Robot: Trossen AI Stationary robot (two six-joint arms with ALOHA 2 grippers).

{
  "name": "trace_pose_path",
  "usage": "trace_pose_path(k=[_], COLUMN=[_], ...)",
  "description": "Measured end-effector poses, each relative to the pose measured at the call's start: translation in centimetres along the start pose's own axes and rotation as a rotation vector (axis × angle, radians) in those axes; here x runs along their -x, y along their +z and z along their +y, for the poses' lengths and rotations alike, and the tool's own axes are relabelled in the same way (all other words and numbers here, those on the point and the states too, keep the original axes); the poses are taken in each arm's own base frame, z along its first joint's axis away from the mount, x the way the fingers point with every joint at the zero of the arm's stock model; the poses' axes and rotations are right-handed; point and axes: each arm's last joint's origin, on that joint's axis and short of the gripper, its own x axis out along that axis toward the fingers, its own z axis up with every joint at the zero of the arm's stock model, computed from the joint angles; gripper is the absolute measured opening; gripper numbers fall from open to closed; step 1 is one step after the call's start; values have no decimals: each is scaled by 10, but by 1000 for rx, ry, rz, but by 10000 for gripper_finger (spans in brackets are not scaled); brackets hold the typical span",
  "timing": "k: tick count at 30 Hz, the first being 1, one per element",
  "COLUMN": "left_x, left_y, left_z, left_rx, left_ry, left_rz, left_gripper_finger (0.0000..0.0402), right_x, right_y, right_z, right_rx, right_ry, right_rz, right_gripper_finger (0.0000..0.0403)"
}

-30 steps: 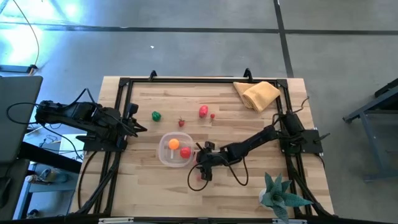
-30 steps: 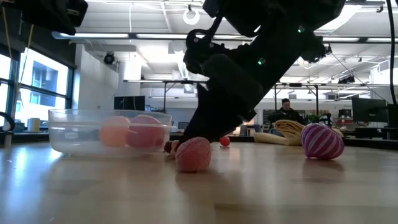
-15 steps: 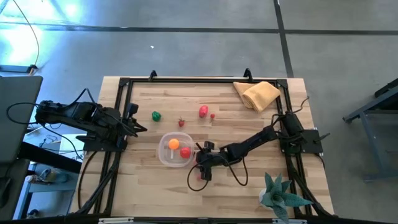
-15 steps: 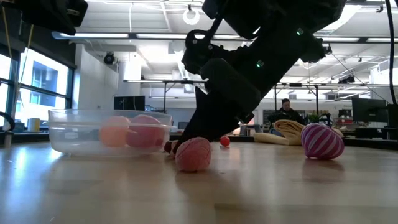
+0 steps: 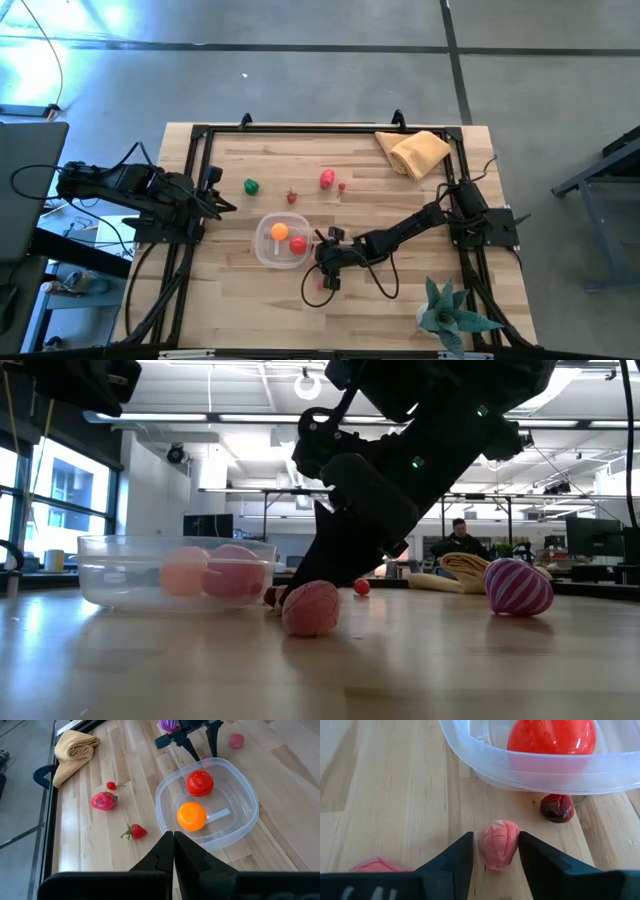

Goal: Pick and placing Produce into tupperware
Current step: Put the top pink peach into the transparent container

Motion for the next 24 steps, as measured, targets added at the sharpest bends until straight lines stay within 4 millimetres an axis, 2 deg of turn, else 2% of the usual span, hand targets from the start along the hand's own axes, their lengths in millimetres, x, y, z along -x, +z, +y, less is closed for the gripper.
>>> trace_pose_path(k=[18, 24], left_x=[0, 0], left_y=[0, 0], left_z=[0, 0], left_rx=[0, 0], left_ry=[0, 0], left_rz=[0, 0], left_gripper_finger=[3, 3], right_x=[0, 0], right_y=[1, 2], right_z=[0, 0], right_rx=[-3, -3], right_ry=[3, 3], right_rz=[-7, -17], right_gripper_finger=[97, 95])
